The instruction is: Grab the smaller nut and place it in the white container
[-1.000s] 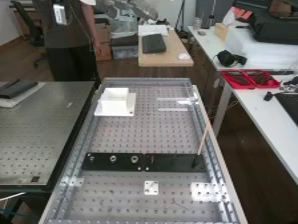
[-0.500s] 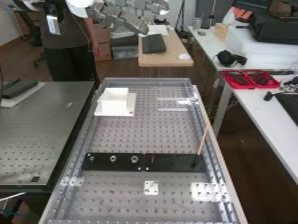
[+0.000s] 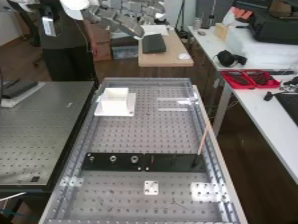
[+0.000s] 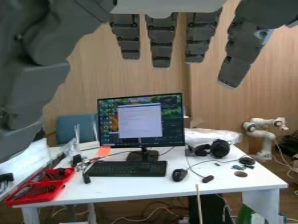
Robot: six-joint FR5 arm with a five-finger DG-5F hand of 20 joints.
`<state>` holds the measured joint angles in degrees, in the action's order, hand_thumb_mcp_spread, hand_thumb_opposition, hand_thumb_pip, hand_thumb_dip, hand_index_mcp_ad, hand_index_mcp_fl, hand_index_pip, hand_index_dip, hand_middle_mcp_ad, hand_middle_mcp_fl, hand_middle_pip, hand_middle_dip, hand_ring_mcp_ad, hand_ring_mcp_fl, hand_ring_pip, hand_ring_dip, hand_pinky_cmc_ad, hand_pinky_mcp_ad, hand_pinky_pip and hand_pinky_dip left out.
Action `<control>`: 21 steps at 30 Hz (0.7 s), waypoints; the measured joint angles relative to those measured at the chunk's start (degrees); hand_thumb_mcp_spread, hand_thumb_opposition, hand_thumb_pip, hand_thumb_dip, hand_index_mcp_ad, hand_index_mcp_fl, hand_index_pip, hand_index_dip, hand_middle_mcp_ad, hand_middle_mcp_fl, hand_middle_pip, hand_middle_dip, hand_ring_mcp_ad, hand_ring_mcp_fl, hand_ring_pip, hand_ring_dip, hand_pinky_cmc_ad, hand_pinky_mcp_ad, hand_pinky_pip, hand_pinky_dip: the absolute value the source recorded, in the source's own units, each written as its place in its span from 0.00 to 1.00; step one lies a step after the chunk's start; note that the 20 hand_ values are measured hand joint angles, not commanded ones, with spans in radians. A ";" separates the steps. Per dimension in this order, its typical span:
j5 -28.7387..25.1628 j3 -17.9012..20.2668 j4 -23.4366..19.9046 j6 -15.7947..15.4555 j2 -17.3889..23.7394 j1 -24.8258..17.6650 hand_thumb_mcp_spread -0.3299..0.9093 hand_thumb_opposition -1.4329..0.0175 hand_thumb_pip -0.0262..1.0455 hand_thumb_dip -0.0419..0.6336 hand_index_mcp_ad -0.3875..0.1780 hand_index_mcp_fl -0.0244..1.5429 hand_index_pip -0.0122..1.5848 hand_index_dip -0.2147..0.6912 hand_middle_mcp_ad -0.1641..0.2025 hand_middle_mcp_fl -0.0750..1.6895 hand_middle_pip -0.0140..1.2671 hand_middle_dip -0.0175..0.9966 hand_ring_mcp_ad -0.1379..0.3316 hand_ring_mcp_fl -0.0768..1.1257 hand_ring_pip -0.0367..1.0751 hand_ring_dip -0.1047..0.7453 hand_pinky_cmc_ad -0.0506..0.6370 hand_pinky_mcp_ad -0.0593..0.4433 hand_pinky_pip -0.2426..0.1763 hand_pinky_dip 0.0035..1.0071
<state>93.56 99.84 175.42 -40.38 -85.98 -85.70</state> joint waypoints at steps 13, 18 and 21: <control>-1.73 9.59 -6.12 -1.02 1.83 1.08 0.45 0.48 0.46 0.13 0.62 0.04 0.06 0.47 0.69 0.05 0.12 0.30 0.67 0.06 0.11 0.27 0.77 0.84 0.32 0.47; -2.38 14.35 -8.93 -1.59 2.07 2.14 0.45 0.48 0.50 0.15 0.62 0.05 0.07 0.43 0.70 0.07 0.12 0.30 0.67 0.06 0.11 0.27 0.77 0.84 0.32 0.49; -3.29 16.93 -10.68 -1.78 2.20 2.77 0.45 0.48 0.53 0.18 0.62 0.05 0.07 0.42 0.70 0.07 0.12 0.30 0.67 0.06 0.11 0.27 0.77 0.84 0.32 0.51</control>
<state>90.27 116.77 164.73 -42.16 -83.79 -82.93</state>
